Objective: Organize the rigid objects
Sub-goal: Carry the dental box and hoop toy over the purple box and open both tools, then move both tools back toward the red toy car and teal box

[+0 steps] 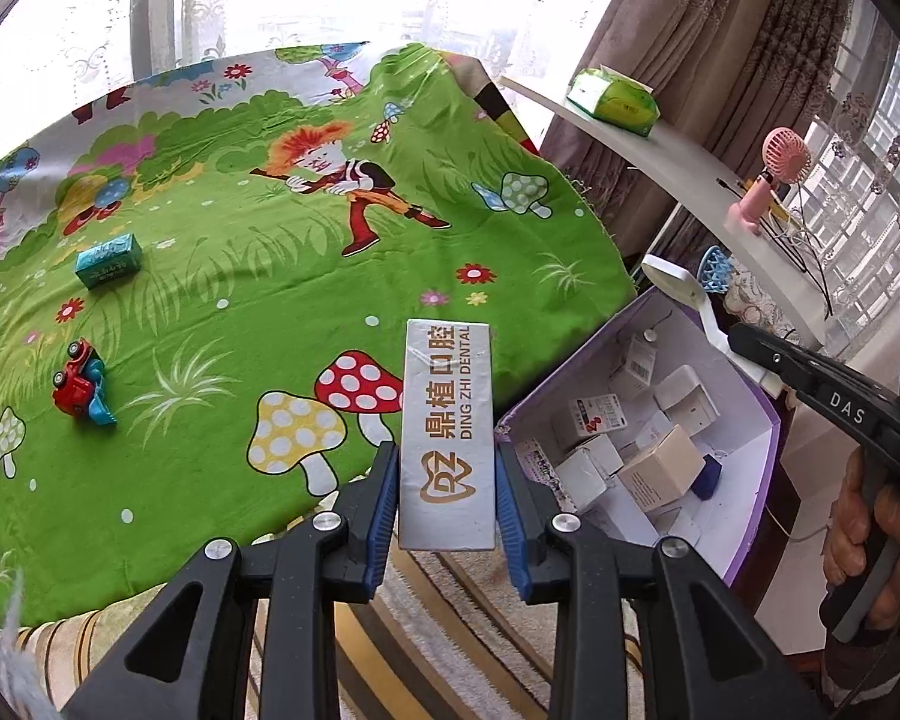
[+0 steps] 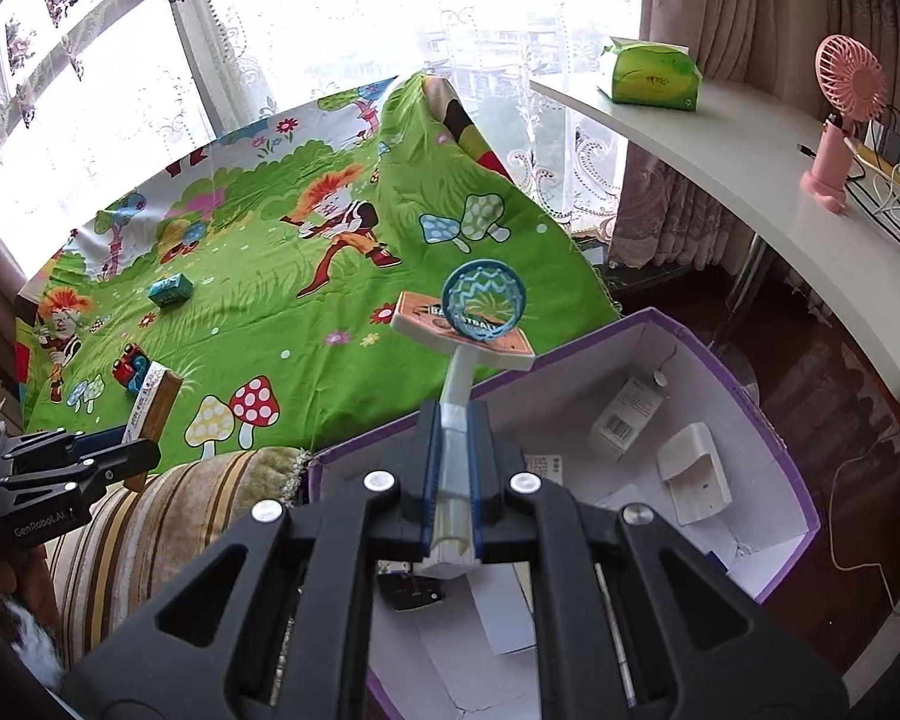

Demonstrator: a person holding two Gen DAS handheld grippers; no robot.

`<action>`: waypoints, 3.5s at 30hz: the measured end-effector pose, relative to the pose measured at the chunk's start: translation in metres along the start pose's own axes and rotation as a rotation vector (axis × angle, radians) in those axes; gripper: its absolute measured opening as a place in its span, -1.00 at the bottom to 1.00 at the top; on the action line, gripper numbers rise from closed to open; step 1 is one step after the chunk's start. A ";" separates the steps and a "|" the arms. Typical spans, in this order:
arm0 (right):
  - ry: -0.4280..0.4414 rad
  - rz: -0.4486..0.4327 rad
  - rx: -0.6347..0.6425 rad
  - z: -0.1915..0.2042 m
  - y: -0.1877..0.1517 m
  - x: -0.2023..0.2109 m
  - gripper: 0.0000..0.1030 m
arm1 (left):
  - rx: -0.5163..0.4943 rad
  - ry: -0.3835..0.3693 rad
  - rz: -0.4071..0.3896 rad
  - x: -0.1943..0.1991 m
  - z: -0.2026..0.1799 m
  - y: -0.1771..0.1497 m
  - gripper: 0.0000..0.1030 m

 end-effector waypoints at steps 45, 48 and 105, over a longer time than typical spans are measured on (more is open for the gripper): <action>0.008 0.035 -0.030 -0.003 -0.004 -0.007 0.04 | -0.050 -0.060 0.011 -0.022 -0.015 0.021 -0.21; 0.021 0.042 -0.015 0.006 -0.003 -0.010 0.04 | -0.027 -0.038 0.002 -0.017 0.004 0.024 -0.21; 0.499 0.346 0.684 0.402 -0.052 -0.188 -0.68 | 0.416 0.291 -0.104 0.046 0.323 -0.013 -0.21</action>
Point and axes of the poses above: each gripper's, at about its wrist camera, not at the fingertips, and x roughly against the way its jaws point, z to its left, y to its top, the point moved 2 cm from there along -x, roughly the way its jaws point, and after that the axes turned 8 degrees about -z, right-handed, at the moved point
